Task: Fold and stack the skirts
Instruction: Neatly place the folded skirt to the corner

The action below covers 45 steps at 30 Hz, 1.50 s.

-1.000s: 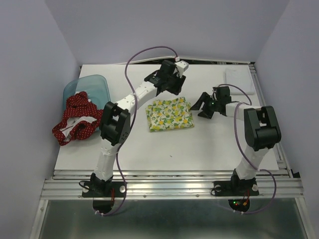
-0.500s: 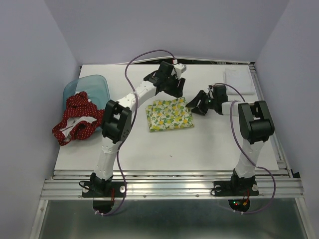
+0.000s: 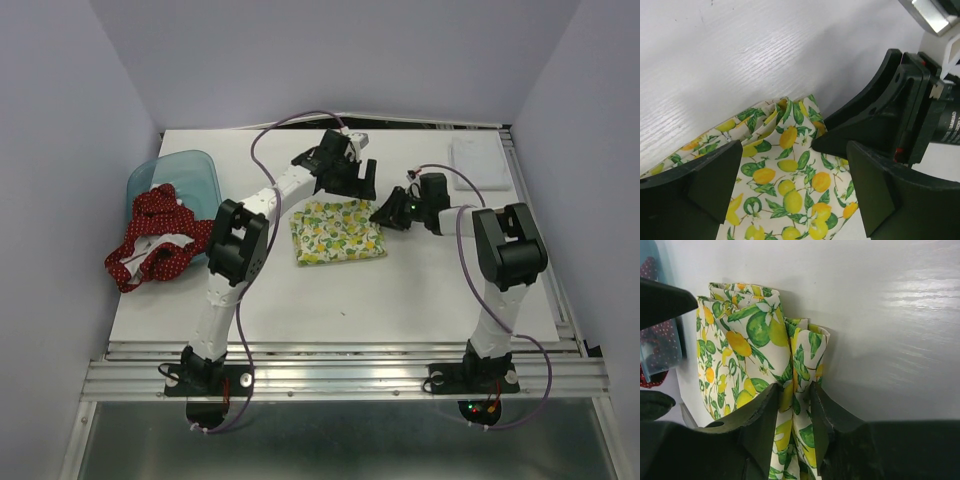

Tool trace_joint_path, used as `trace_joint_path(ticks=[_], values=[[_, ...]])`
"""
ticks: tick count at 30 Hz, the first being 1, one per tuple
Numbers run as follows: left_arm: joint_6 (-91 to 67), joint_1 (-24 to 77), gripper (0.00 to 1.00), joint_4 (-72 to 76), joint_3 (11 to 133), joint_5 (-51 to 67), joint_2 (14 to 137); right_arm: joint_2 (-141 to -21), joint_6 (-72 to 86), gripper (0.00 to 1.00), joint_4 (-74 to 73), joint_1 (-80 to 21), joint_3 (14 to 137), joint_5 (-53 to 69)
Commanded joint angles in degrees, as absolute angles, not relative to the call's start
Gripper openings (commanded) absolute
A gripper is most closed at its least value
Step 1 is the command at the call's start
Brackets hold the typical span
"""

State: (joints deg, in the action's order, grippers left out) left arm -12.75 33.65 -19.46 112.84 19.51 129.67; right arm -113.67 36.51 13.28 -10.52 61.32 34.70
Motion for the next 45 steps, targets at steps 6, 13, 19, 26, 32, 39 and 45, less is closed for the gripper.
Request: trace_joint_path(ticks=[6,13,19,26,32,39,45], values=[[-18.98,33.92,0.99,-16.61,111.97,19.69,130.52,-108.29,28.84,0.36,20.74,-13.8,58.71,33.75],[-21.53,34.28,0.94,-16.88,109.78,17.67,132.1,-107.84,26.54,0.33,22.76,-14.94,57.66,32.96],[-22.06,34.1,0.86,-14.77,107.15,20.38,131.58,-107.75,25.58,0.21,23.64,-14.94,57.39,33.13],[-14.01,31.38,0.98,-8.17,99.94,27.68,122.37,-107.93,21.36,0.01,21.89,-14.94,58.27,35.85],[5.82,25.23,0.99,-9.13,95.27,40.41,113.91,-108.63,18.9,0.01,20.31,-14.94,59.59,40.86],[34.34,23.47,0.99,-22.32,100.72,49.92,118.47,-110.04,18.54,0.01,18.72,-14.94,61.43,42.71],[52.01,25.31,0.99,-30.93,109.06,50.8,125.94,-109.95,16.88,0.01,17.32,-14.94,62.75,43.86]])
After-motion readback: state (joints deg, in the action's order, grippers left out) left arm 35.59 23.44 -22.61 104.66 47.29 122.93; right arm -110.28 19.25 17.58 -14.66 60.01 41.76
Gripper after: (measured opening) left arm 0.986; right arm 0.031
